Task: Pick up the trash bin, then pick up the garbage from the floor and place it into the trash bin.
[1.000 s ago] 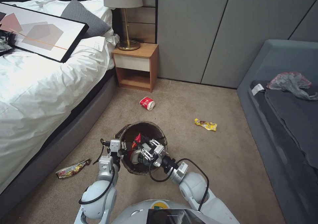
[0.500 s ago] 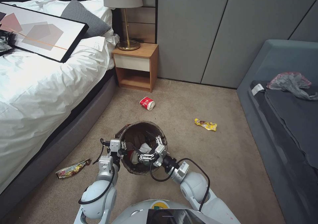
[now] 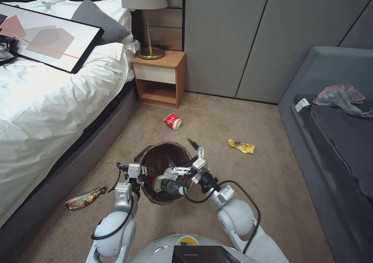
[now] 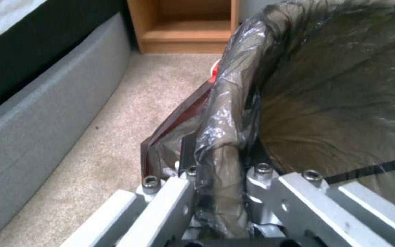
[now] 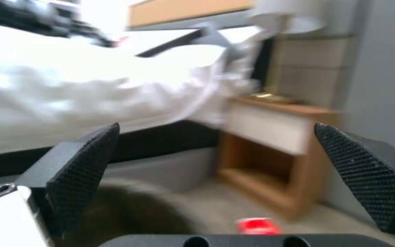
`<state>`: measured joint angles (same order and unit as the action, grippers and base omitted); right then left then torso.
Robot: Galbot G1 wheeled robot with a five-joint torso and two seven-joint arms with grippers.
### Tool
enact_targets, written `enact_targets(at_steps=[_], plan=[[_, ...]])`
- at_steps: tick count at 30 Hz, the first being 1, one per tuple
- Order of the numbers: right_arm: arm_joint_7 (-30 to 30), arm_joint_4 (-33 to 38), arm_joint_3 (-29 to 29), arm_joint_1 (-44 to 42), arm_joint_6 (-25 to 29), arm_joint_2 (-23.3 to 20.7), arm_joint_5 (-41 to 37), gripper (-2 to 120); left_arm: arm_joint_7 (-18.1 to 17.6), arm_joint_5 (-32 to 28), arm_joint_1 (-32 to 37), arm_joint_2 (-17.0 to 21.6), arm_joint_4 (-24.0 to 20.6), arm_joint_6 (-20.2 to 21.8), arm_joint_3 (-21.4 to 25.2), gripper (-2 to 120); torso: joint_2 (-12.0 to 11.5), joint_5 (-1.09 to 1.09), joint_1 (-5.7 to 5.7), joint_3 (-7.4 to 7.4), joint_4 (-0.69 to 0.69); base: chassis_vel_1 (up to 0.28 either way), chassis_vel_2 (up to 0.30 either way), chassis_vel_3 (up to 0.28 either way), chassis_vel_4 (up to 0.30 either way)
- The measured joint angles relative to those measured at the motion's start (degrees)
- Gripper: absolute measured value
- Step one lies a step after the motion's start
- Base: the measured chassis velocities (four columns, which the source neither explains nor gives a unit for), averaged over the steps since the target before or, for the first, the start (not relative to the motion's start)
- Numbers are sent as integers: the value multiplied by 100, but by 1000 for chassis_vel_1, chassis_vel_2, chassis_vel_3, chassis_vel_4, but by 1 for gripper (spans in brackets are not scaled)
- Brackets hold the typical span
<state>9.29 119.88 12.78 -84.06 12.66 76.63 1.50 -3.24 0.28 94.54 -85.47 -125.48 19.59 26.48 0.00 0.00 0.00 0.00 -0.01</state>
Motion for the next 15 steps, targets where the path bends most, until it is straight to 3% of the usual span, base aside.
enact_targets(at_steps=[7,15], plan=[[-932,495,506,-667,-104,187,247,100,11,-34,-15,18,13,-22,78,2,0,0,0,0,0,0,0,0,0],[-1481,474,1063,-1206,181,542,502,100,16,-88,-50,23,10,-27,140,2,0,1,0,0,1,0,0,0,0]])
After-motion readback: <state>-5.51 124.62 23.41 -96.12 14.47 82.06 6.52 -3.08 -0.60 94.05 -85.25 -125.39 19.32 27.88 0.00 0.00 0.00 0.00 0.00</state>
